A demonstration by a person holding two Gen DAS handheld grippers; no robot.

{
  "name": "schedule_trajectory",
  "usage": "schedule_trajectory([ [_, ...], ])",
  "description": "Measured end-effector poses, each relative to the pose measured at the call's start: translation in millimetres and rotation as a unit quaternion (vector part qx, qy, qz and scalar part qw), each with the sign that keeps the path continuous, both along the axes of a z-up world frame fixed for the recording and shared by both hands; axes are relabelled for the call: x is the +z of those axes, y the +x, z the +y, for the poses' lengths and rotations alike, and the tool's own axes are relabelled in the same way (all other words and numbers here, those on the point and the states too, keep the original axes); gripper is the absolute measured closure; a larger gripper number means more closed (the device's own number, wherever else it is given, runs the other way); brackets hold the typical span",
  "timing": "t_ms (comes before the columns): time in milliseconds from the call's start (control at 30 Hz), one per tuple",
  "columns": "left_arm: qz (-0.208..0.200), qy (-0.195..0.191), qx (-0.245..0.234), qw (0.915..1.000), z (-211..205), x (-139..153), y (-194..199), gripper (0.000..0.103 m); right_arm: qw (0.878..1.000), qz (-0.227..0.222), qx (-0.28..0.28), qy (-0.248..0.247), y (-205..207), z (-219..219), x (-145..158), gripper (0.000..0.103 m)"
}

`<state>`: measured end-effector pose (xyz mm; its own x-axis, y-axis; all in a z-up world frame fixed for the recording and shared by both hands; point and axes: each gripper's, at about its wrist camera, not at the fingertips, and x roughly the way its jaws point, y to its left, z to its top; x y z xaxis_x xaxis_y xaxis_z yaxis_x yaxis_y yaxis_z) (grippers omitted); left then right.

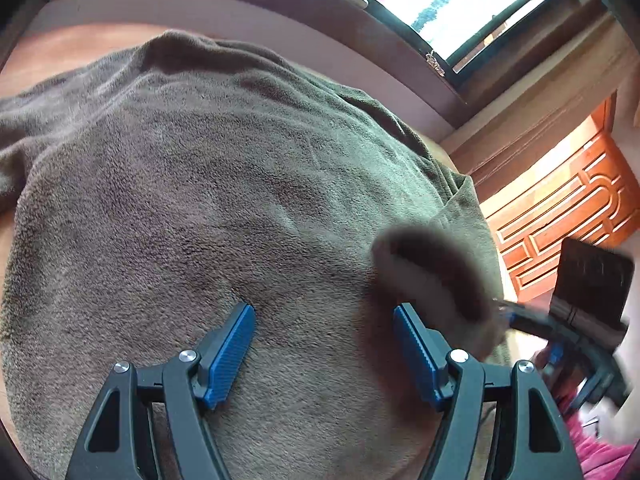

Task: Fold clothes
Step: 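Grasp the fleece edge with the left tool and fold it toward the right tool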

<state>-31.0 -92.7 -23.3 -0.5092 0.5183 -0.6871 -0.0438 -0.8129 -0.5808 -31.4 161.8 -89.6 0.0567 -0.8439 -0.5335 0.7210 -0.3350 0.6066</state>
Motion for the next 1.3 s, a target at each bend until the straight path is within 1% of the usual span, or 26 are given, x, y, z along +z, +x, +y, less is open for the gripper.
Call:
schedule_trajectory([
  [100,-0.001,0.021,-0.017,0.9996,8.1,5.2,2.0,0.029,1.000,0.001,0.009,0.008,10.2,-2.2,-12.4,0.000],
  [200,-0.006,0.027,-0.031,0.9991,21.1,7.9,1.2,0.029,1.000,0.006,0.008,0.011,12.2,-3.3,-20.5,0.000],
  [267,-0.012,0.032,-0.039,0.9987,29.5,8.2,-1.0,0.029,1.000,0.012,0.007,0.005,13.0,-3.0,-20.4,0.000],
  [433,-0.028,0.022,-0.029,0.9989,45.2,5.3,-10.7,0.029,0.999,0.030,0.001,-0.032,19.1,4.5,-18.1,0.000],
  [567,-0.040,0.037,-0.025,0.9982,56.0,2.4,-20.8,0.029,0.998,0.050,-0.013,-0.030,23.0,7.3,-18.4,0.000],
  [700,-0.044,0.013,-0.006,0.9989,60.0,0.4,-25.4,0.030,0.997,0.063,-0.024,-0.043,23.7,11.2,-15.4,0.000],
  [767,-0.045,0.000,0.005,0.9990,59.6,0.4,-25.9,0.037,0.996,0.066,-0.037,-0.044,21.5,15.0,-15.8,0.000],
  [800,-0.046,-0.007,0.010,0.9989,59.4,0.4,-26.2,0.050,0.996,0.067,-0.044,-0.045,20.0,16.5,-15.2,0.000],
  [833,-0.046,-0.014,0.015,0.9987,59.3,0.4,-26.5,0.066,0.995,0.066,-0.050,-0.048,18.5,17.9,-14.5,0.000],
  [900,-0.044,-0.016,0.024,0.9986,55.2,1.8,-26.9,0.079,0.994,0.067,-0.062,-0.055,15.7,21.0,-13.4,0.000],
  [933,-0.039,-0.018,0.028,0.9987,53.1,4.4,-26.7,0.083,0.994,0.068,-0.068,-0.058,14.5,22.6,-12.9,0.000],
  [1033,-0.012,-0.028,0.036,0.9989,46.0,18.5,-24.2,0.091,0.991,0.075,-0.090,-0.062,11.8,27.7,-11.0,0.000],
  [1133,0.028,-0.034,0.040,0.9982,38.8,44.0,-25.8,0.092,0.988,0.080,-0.118,-0.067,8.0,35.6,-9.5,0.000],
  [1233,0.072,-0.044,0.063,0.9944,19.0,77.9,-29.3,0.092,0.984,0.081,-0.145,-0.064,3.4,40.5,-9.5,0.000],
  [1300,0.104,-0.058,0.086,0.9891,3.4,100.5,-33.9,0.092,0.983,0.080,-0.154,-0.059,1.1,41.6,-10.5,0.000],
])
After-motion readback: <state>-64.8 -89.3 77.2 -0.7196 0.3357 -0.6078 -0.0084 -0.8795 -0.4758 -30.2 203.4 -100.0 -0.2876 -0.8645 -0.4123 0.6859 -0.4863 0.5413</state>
